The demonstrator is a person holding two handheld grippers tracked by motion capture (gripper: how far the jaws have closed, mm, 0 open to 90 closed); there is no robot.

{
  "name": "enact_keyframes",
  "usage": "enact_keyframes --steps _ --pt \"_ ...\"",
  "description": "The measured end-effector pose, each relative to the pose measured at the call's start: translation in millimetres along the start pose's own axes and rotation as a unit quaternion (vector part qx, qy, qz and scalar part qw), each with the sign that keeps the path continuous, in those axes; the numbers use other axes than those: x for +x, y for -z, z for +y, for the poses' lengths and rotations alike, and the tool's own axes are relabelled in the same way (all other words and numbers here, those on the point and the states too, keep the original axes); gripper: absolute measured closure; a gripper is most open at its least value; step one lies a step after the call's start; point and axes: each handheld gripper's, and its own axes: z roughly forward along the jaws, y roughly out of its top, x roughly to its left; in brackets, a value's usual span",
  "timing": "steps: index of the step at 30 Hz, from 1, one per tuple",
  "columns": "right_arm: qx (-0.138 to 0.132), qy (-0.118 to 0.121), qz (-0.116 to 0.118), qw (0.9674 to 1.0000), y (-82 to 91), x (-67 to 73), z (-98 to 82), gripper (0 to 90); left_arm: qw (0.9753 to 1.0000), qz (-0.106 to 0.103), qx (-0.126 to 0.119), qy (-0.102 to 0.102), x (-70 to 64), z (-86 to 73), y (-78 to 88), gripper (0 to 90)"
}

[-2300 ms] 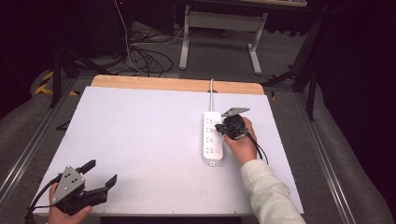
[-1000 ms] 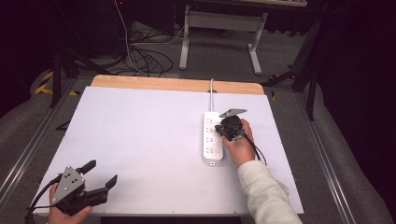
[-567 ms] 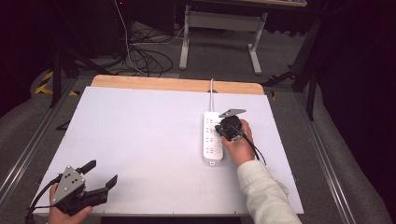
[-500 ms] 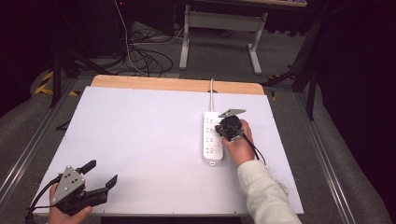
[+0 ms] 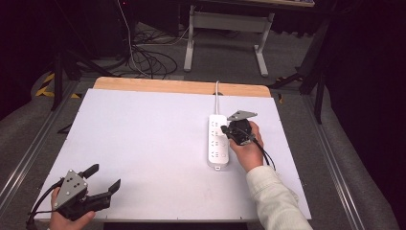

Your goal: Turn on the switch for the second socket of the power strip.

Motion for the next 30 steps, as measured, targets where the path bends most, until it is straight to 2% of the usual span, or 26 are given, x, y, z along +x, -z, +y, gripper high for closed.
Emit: enact_keyframes --steps 2,8,17,20,24,28,29,30 --pt "-0.004 0.006 0.001 1.0 4.4 1.3 1.5 90.0 1.0 0.0 0.001 -0.003 0.2 0.3 0.2 17.1" --pt "-0.025 -0.001 0.01 0.9996 19.2 1.8 5.5 90.0 1.0 0.0 0.002 0.0 0.2 0.2 -1.0 17.1" --pt "-0.046 -0.002 0.017 0.9988 33.1 4.5 9.2 90.0 1.0 0.0 0.002 0.001 0.6 -0.2 -1.0 17.1" --pt "-0.051 -0.01 0.022 0.9984 37.5 3.5 9.0 90.0 1.0 0.0 0.002 0.002 0.6 -0.2 -1.2 17.1" --pt "-0.059 -0.018 0.03 0.9976 41.8 3.4 8.7 76.9 1.0 0.001 0.001 0.001 0.5 0.3 -0.9 17.0" --pt "-0.073 -0.006 0.033 0.9968 50.3 8.3 10.0 59.1 1.0 0.003 0.001 0.004 1.1 -0.3 -0.5 16.9" --pt "-0.08 -0.002 0.036 0.9961 56.4 11.8 10.5 51.9 1.0 0.003 -0.002 0.007 1.3 0.0 -0.2 16.9" --pt "-0.08 -0.002 0.036 0.9961 56.4 11.8 10.5 51.9 1.0 0.003 -0.001 0.003 1.7 0.4 0.4 16.9"
